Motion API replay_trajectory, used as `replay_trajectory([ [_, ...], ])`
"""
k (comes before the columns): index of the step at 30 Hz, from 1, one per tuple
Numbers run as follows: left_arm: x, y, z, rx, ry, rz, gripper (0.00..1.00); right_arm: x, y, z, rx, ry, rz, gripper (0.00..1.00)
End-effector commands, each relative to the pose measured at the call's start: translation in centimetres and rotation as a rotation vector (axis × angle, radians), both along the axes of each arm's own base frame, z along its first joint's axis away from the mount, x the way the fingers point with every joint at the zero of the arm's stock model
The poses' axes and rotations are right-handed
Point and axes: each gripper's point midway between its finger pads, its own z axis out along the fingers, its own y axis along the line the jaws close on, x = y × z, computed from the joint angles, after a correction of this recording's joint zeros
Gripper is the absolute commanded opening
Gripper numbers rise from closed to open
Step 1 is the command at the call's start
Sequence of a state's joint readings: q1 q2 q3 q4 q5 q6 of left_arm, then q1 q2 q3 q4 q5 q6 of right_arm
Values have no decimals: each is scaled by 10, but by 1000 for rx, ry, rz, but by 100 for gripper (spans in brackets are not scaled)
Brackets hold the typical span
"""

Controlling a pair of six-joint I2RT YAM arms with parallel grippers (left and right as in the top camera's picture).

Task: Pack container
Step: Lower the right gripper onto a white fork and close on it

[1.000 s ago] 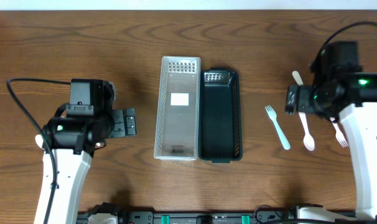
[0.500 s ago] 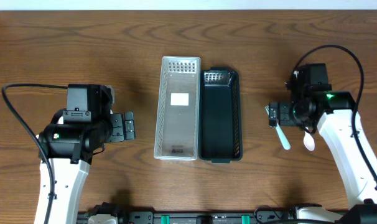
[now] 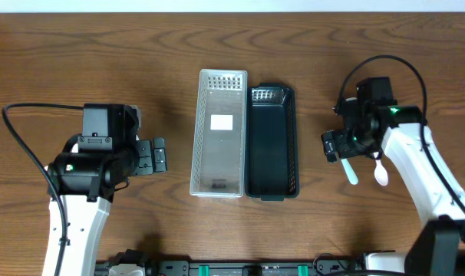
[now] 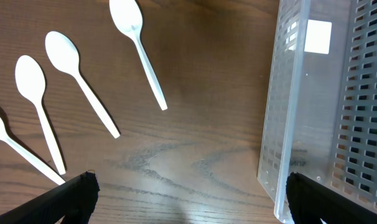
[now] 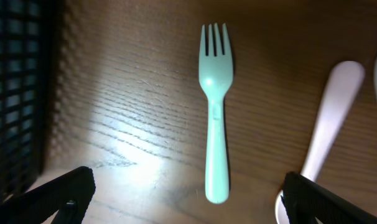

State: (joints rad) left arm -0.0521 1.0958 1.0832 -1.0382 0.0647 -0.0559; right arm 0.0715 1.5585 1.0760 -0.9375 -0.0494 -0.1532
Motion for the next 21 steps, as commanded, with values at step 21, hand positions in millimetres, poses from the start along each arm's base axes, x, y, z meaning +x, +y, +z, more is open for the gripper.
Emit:
replay_trajectory([
  [21, 0, 2, 5, -4, -12, 15, 98, 42, 1, -76, -40, 8, 95, 99],
])
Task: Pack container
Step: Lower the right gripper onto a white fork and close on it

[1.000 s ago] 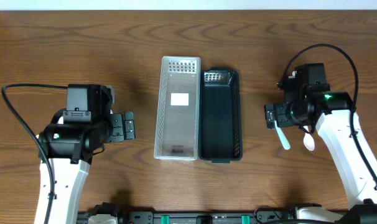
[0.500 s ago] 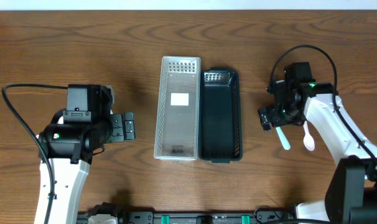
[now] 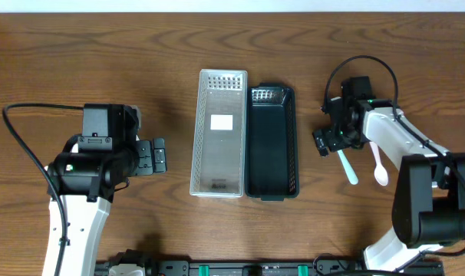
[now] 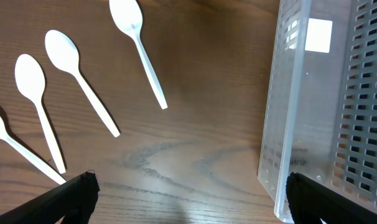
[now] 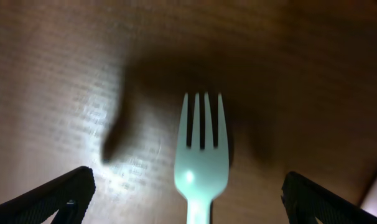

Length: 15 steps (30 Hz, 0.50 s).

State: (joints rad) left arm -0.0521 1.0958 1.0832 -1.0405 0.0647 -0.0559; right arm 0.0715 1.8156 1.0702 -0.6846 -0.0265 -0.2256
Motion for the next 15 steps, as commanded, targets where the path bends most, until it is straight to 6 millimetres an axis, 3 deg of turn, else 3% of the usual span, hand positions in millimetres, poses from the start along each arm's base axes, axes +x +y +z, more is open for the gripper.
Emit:
replay_trajectory([
  [1, 1, 2, 5, -4, -14, 15, 98, 3, 2, -6, -6, -4, 27, 99],
  [15, 1, 2, 5, -4, -14, 15, 98, 13, 4, -5, -17, -49, 135, 99],
])
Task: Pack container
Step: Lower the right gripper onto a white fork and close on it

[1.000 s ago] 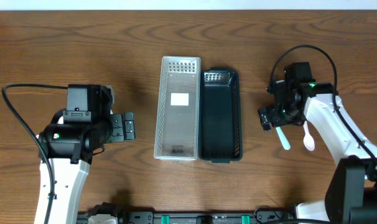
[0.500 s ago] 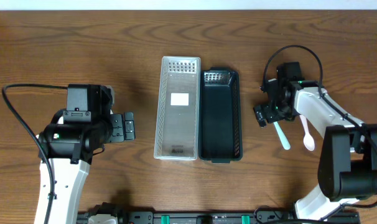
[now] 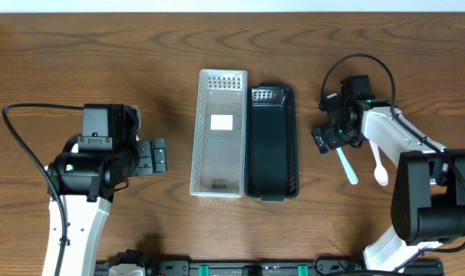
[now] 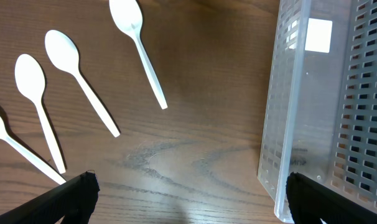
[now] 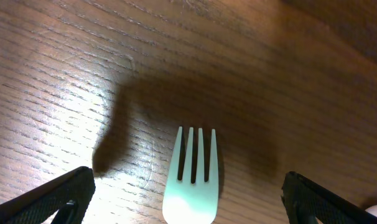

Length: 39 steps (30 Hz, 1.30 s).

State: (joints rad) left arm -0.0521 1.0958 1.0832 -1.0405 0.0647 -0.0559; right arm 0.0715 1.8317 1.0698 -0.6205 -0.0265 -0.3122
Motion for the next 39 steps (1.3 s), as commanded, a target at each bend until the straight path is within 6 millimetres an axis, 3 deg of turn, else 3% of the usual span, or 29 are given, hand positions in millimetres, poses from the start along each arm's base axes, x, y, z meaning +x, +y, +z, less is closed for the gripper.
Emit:
replay_trajectory([
  [1, 1, 2, 5, -4, -14, 15, 98, -1, 3, -2, -9, 2, 58, 99],
  [21, 1, 2, 5, -4, -12, 15, 98, -6, 2, -13, -12, 40, 65, 99],
  [27, -2, 2, 3, -3, 1, 15, 98, -6, 14, -12, 55, 38, 76, 99],
  [39, -3, 2, 3, -3, 4, 15, 98, -13, 17, -25, 82, 89, 54, 99],
])
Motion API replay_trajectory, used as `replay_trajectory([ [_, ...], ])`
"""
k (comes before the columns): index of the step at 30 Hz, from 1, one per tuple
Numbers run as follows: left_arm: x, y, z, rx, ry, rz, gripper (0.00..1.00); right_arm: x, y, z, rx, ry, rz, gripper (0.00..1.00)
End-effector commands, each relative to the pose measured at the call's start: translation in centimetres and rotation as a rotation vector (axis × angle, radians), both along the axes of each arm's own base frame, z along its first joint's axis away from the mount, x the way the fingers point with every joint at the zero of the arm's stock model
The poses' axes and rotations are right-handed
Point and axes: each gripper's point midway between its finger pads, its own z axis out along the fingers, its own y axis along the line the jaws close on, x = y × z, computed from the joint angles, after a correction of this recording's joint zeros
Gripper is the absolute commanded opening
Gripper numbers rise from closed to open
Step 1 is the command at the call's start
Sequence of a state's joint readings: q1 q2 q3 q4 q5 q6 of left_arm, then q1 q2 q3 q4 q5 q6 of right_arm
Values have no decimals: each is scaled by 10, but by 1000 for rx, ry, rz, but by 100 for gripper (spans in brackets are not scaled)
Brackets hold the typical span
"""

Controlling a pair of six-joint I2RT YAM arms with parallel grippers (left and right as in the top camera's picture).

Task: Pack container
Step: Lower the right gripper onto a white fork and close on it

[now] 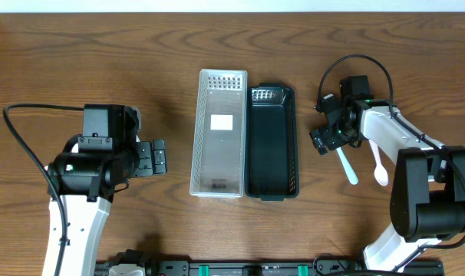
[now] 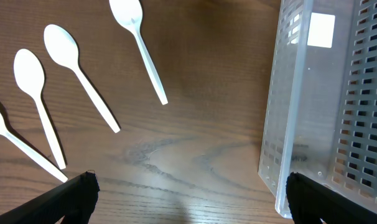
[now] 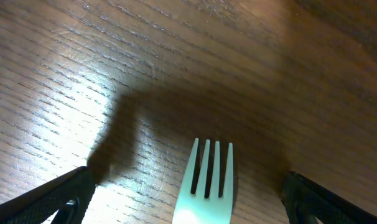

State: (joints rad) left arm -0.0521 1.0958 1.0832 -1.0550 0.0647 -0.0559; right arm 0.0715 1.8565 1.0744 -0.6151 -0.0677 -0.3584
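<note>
A clear perforated container and a black container lie side by side mid-table, both with nothing in them. A mint-green fork lies right of them, its handle showing below my right gripper. That gripper is open and low over the wood, its fingers either side of the fork's tines. My left gripper is open over bare wood, between the clear container's wall and several white spoons.
A pale spoon lies just right of the fork. The white spoons are hidden under the left arm in the overhead view. Cables loop over both arms.
The right gripper has shifted slightly along the fork, so the tines sit lower and larger in its wrist view. The left arm has barely moved.
At first the right gripper was high over the whole fork, with the pale spoon beside it. Then it was down close at the fork's head. It has stayed open and low there, now with the tines between its fingers. The left gripper stayed open by the spoons.
</note>
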Motion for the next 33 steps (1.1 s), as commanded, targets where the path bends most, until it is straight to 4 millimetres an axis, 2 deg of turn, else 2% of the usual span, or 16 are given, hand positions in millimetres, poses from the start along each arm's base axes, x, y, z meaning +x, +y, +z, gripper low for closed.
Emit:
replay_trajectory([
  [1, 0, 2, 5, -3, -10, 15, 98, -15, 10, -19, 48, 83, -2, 99],
  [7, 0, 2, 5, -3, -10, 15, 98, -29, 7, -21, 40, 143, -6, 95],
  [11, 0, 2, 5, -3, -10, 15, 98, -36, 4, -21, 31, 171, -13, 84],
  [15, 0, 2, 5, -3, -10, 15, 98, -41, 2, -21, 29, 193, -17, 80],
  [18, 0, 2, 5, -3, -10, 15, 98, -42, 2, -21, 29, 197, -18, 69],
  [22, 0, 2, 5, -3, -10, 15, 98, -43, 2, -21, 29, 203, -25, 62],
  [27, 0, 2, 5, -3, -10, 15, 98, -43, 2, -21, 29, 203, -26, 49],
  [33, 0, 2, 5, -3, -10, 15, 98, -43, 2, -21, 29, 202, -26, 39],
])
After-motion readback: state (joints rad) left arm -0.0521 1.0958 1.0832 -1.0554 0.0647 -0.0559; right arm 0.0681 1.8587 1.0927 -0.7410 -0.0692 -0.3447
